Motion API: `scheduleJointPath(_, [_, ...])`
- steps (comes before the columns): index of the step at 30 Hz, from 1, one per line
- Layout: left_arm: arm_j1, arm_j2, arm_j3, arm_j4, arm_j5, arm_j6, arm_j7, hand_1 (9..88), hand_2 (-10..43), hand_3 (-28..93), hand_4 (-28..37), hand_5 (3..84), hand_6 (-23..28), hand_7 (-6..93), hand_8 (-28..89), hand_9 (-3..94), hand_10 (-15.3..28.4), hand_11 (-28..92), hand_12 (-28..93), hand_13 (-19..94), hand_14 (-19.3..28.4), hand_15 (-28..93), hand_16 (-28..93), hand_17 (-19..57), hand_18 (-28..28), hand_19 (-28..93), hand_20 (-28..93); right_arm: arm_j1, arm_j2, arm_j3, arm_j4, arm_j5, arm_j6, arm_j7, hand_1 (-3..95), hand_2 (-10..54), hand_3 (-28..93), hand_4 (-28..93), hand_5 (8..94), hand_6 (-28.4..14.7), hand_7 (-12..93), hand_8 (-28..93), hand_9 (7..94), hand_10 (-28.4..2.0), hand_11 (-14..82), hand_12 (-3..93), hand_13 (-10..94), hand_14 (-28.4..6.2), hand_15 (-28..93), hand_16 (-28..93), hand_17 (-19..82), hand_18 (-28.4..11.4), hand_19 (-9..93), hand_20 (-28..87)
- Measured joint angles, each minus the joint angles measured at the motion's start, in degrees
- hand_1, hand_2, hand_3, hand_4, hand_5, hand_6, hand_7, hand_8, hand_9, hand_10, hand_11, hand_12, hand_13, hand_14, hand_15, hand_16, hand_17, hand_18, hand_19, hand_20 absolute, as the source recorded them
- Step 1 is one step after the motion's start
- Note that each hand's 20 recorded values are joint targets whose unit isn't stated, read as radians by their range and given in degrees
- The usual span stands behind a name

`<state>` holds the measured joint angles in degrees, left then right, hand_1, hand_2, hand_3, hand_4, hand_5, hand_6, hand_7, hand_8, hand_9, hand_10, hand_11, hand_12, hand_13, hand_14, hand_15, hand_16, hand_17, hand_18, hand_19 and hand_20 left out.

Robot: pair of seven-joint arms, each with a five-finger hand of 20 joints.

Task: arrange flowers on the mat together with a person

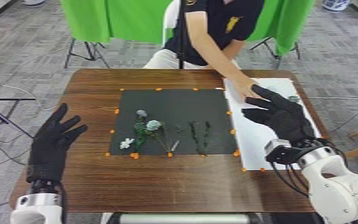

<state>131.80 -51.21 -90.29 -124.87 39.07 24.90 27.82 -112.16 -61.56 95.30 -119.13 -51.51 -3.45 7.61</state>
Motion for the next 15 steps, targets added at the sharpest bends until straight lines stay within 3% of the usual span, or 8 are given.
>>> scheduleJointPath(6, [0.0, -0.04, -0.07, 0.0, 0.14, -0.12, 0.01, 19.9, 6.1, 81, -28.2, 36.0, 4.6, 14.0, -9, 37.5, 17.6, 23, 10, 28, 25.6, 46, -6, -9.0, 23.3, 47, 16, 0.0, 0.0, -0.1, 0.1, 0.0, -0.1, 0.2, 16.4, 3.9, 81, -28, 41.4, 3.2, 13, -12, 43.5, -13.4, 7.0, 15.1, 34, -19.1, 24, 19, 1, -21.9, 46, 21])
scheduleJointPath(15, [0.0, -0.16, -0.1, 0.0, 0.14, -0.27, 0.21, 14.1, 7.8, 77, -28.3, 34.9, 3.4, 12.5, -10, 37.0, 17.2, 22, 10, 28, 25.8, 46, -6, -9.1, 23.6, 47, 16, 0.0, -0.1, -0.1, 0.1, -0.2, -0.6, 0.8, 16.5, 3.8, 81, -28, 41.3, 3.3, 13, -12, 43.5, -13.4, 6.9, 15.1, 34, -19.0, 24, 19, 1, -21.9, 46, 21])
